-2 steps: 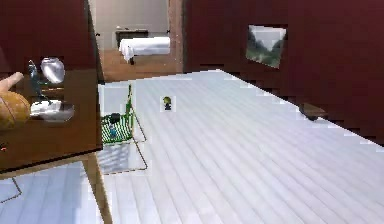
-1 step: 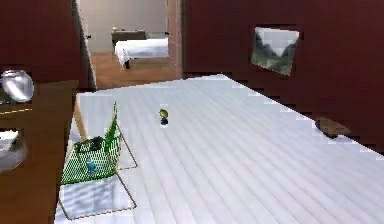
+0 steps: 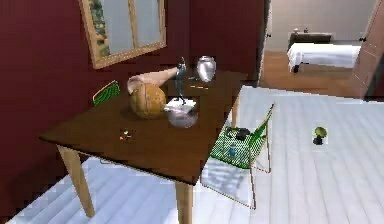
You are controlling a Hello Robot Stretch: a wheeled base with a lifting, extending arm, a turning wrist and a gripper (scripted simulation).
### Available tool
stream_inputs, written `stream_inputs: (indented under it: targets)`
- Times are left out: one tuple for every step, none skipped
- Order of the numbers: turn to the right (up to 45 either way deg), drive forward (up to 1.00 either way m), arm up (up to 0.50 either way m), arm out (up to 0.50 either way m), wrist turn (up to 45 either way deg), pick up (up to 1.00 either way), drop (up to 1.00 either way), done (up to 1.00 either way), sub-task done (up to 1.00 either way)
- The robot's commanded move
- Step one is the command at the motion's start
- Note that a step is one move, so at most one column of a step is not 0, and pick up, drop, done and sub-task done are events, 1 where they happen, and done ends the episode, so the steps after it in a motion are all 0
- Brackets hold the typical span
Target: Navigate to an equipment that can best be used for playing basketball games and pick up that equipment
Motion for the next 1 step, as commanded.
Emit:
stream_inputs:
  targets:
    - [-45.0, 0.0, 0.0, 0.0, 0.0, 0.0, 0.0, 0.0, 0.0]
